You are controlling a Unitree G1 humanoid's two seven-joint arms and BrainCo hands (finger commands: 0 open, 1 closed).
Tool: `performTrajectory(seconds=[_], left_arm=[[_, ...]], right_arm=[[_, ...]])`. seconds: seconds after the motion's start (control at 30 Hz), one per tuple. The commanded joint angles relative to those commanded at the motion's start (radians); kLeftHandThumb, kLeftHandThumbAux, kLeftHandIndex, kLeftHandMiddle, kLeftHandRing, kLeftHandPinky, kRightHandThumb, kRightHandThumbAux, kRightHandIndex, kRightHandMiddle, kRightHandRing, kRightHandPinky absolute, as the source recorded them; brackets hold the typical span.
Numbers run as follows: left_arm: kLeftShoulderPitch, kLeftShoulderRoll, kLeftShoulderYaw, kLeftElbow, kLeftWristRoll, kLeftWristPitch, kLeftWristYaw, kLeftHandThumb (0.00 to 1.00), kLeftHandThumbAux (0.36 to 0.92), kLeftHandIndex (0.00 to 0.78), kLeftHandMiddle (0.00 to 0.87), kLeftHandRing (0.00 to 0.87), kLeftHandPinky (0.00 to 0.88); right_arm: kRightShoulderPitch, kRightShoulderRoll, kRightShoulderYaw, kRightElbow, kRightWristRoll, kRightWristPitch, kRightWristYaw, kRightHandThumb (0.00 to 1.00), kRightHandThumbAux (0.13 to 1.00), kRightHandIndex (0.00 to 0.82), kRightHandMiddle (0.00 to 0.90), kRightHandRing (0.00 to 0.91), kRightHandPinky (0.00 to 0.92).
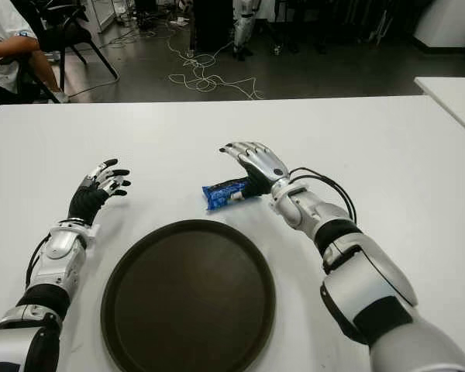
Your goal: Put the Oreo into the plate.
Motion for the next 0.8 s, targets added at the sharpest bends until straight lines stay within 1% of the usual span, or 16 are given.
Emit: performTrajectory(seconds=[0.17, 0.23, 0.37, 0.57, 0.8], left_arm=[[0.002, 0.001, -0.003, -0.003, 0.001, -0.004, 0.005, 0.232, 0.603, 0.158, 0.298, 0.337, 0.381], [0.003, 0.001, -0.005, -0.004, 0.003, -0.006, 0.008, 0.231, 0.603, 0.160, 0.300, 0.332, 0.375], [0.004, 0.002, -0.006, -0.007, 0.002, -0.004, 0.007, 0.224, 0.602, 0.164, 0.301, 0.328, 0.372], [0.005, 0.001, -0.006, -0.007, 0.003, -0.006, 0.008, 0.217, 0.605, 0.164, 0.296, 0.320, 0.364], [0.007, 0.001, -0.011, -0.011, 0.009, -0.009, 0.015, 0.227, 0.601, 0.162, 0.295, 0.320, 0.365]], right_arm=[[-0.011, -0.002, 0.017, -0.001, -0.014, 0.031, 0.047, 0.000, 0.703, 0.005, 0.007, 0.011, 0.030], [-0.012, -0.003, 0.020, -0.005, -0.014, 0.038, 0.061, 0.000, 0.696, 0.028, 0.033, 0.040, 0.051], [-0.015, -0.003, 0.023, -0.011, -0.011, 0.052, 0.080, 0.000, 0.687, 0.048, 0.051, 0.064, 0.081], [-0.017, -0.001, 0.026, -0.015, -0.011, 0.072, 0.097, 0.000, 0.695, 0.063, 0.068, 0.085, 0.105], [-0.017, 0.001, 0.028, -0.017, -0.010, 0.091, 0.132, 0.000, 0.689, 0.091, 0.092, 0.103, 0.111]])
